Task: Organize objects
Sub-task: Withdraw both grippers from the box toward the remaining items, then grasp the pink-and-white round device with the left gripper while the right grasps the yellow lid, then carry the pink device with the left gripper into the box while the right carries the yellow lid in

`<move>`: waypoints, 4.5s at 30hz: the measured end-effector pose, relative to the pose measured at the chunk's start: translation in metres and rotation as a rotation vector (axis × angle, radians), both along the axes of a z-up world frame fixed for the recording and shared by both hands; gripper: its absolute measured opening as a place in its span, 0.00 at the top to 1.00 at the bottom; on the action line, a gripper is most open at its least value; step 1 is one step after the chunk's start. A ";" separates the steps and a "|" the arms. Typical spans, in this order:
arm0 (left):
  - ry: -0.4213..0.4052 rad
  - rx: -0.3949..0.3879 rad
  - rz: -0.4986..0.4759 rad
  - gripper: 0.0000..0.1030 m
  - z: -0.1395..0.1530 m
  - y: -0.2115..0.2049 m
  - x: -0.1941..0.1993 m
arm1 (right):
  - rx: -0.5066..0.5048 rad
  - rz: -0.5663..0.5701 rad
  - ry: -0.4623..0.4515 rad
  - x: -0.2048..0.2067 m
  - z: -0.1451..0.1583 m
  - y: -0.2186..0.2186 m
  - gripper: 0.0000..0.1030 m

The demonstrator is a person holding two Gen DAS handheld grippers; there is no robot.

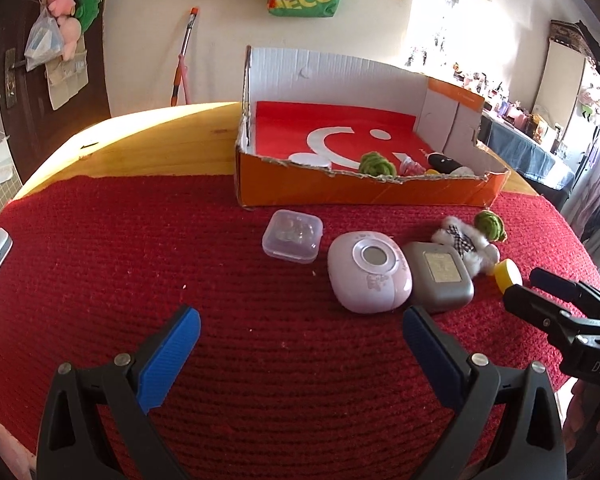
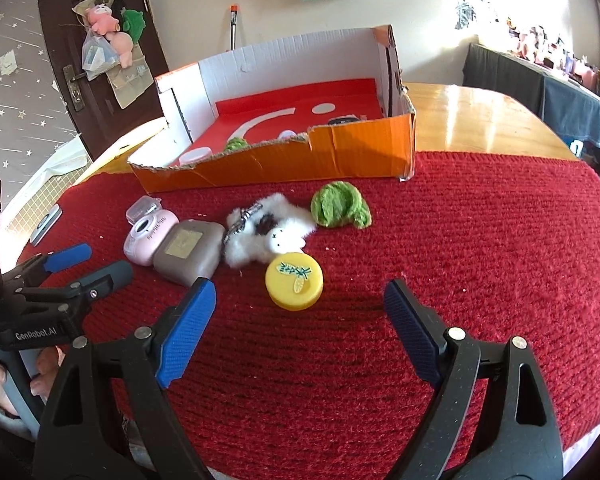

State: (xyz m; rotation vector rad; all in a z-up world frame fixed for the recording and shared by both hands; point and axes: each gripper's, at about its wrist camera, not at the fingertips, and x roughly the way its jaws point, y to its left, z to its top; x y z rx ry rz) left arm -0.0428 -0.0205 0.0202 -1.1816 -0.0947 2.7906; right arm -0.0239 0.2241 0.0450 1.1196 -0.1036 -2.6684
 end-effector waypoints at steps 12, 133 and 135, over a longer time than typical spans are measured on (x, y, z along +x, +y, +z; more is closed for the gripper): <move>-0.011 0.005 -0.025 0.00 0.002 0.008 -0.011 | 0.061 0.000 0.009 -0.005 -0.002 -0.001 0.16; -0.015 0.005 -0.325 0.52 0.074 0.036 -0.151 | 0.147 0.212 0.046 -0.152 0.076 -0.036 0.72; -0.033 -0.004 -0.335 0.52 0.071 0.040 -0.160 | 0.154 0.220 0.010 -0.165 0.073 -0.038 0.72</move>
